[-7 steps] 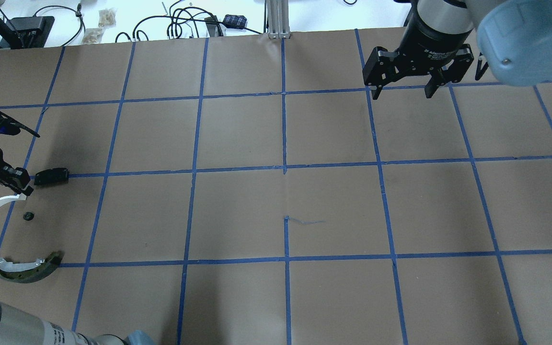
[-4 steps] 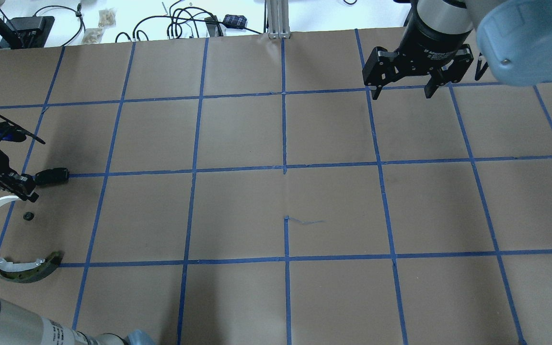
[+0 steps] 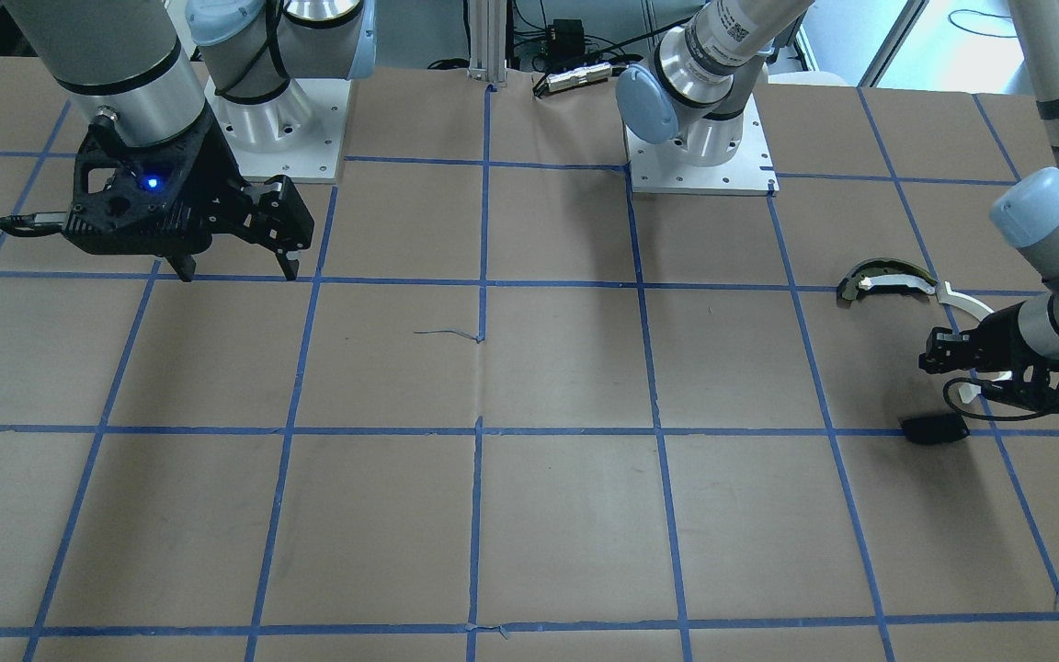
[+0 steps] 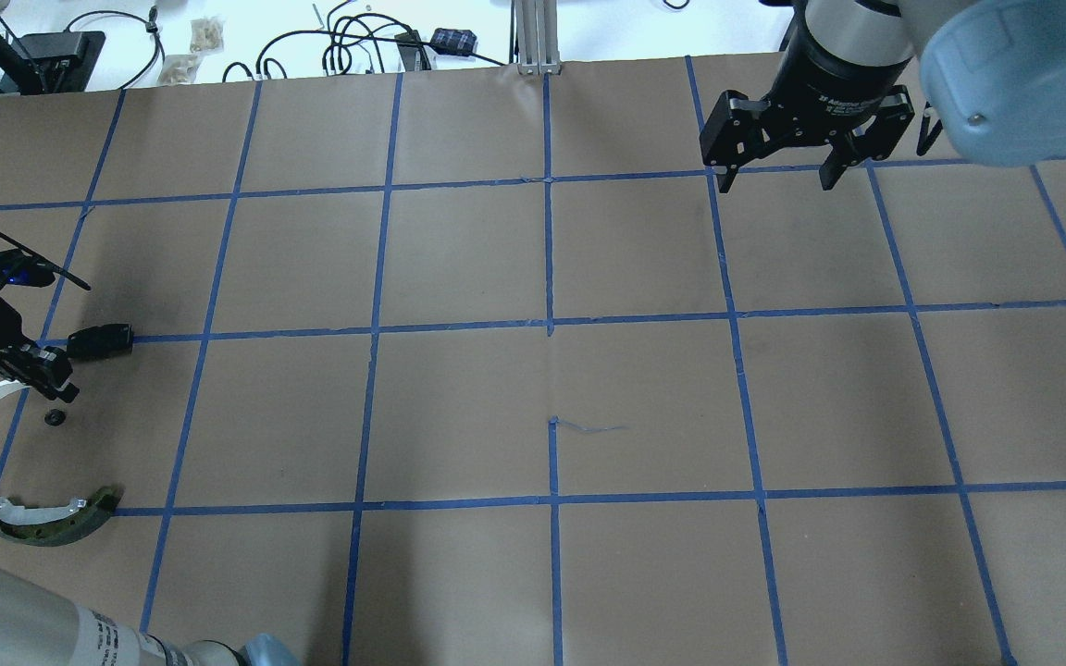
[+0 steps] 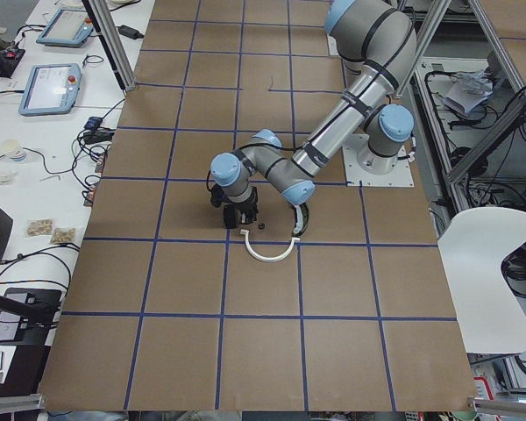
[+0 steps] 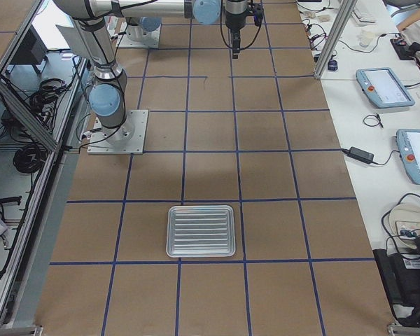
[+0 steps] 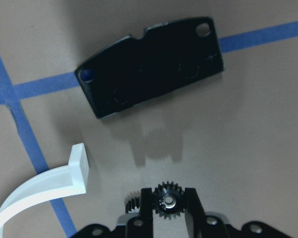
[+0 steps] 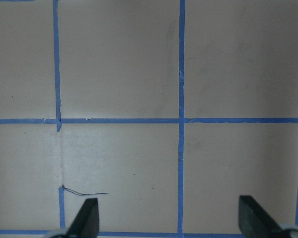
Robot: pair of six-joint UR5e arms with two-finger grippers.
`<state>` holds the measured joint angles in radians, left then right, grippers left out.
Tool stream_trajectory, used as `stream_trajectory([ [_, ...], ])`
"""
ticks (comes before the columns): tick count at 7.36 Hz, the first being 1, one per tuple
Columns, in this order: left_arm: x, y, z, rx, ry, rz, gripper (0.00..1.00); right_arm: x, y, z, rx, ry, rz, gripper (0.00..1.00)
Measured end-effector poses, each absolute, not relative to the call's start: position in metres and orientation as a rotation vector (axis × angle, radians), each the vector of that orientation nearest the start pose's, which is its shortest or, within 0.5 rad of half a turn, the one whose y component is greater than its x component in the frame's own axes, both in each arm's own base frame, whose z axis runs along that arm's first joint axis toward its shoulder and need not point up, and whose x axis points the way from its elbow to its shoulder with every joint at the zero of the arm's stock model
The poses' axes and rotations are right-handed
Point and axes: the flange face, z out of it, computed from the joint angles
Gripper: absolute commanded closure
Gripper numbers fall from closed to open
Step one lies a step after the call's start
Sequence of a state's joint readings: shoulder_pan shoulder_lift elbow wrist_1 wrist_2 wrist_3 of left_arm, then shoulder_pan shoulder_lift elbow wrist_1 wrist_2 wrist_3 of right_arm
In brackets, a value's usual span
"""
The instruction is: Place bearing gear from tray to pile
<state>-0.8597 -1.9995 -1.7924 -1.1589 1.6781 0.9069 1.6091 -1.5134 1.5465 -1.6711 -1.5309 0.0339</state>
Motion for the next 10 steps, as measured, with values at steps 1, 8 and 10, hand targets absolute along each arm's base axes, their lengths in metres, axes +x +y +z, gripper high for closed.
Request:
stream_trajectory([
  [1,0.275,-0.504,0.191,0.33,3.207,0.406,0.79,0.157,-0.517,0.481,-0.009,3.098,-0.1,0.0],
  [8,0.284,-0.493,0.19,0.302,3.234,0.465,0.0,0.157,-0.517,0.479,-0.009,3.098,-0.092,0.0],
  [10,0.269,-0.51,0.214,0.293,3.199,0.409,0.0,0.157,-0.517,0.479,-0.01,3.098,-0.093,0.0],
])
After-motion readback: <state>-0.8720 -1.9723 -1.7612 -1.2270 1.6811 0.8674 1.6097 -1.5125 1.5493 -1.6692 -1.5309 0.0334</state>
